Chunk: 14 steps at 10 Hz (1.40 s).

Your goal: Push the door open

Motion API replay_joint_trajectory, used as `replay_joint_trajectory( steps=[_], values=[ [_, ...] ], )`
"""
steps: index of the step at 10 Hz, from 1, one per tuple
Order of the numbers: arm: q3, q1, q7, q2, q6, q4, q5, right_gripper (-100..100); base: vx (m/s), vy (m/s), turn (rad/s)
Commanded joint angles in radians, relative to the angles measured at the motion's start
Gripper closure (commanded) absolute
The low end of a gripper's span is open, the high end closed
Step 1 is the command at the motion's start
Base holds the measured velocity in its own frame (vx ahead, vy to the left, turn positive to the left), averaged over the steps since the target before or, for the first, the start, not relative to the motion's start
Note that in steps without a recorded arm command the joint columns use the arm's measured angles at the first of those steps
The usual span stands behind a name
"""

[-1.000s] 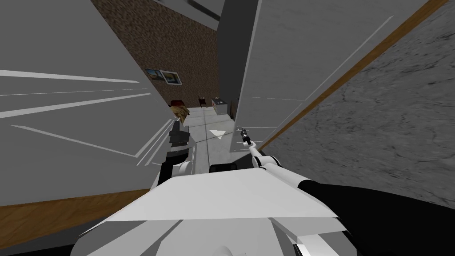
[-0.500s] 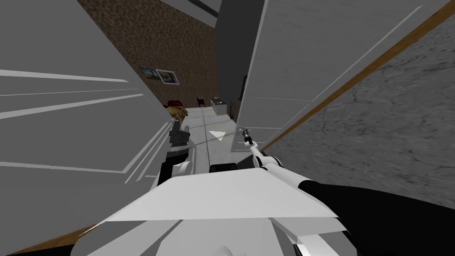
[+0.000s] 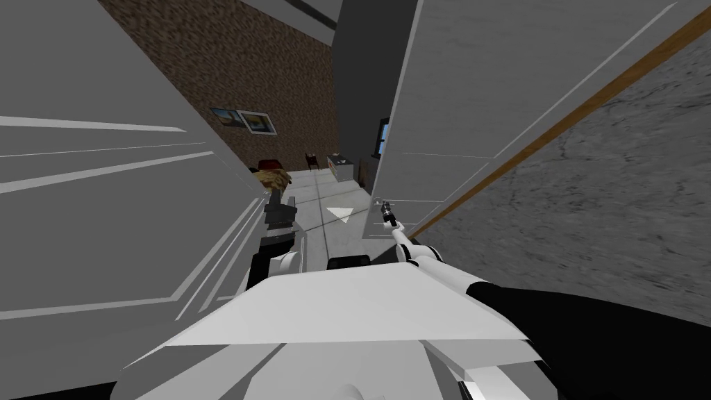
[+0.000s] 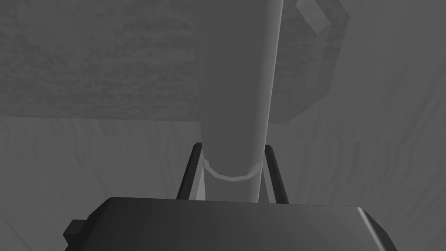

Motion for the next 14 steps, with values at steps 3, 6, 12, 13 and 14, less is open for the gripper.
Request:
replay_joint_trajectory(
  steps=[3, 6, 12, 13, 14],
  values=[
    [-0.022, 0.006, 0.011, -0.010, 0.009, -0.015, -0.011, 100, 0.160, 0.068, -0.039],
    [-0.037, 0.021, 0.016, -0.014, 0.018, -0.027, -0.016, 100, 0.129, 0.041, -0.037],
    [-0.086, 0.032, 0.035, -0.032, 0.018, -0.022, -0.033, 100, 0.191, 0.044, -0.051],
    [-0.096, 0.034, 0.039, -0.035, 0.018, -0.021, -0.037, 100, 0.190, 0.068, -0.052],
    [-0.105, 0.036, 0.043, -0.039, 0.018, -0.020, -0.040, 100, 0.191, 0.081, -0.069]
  ],
)
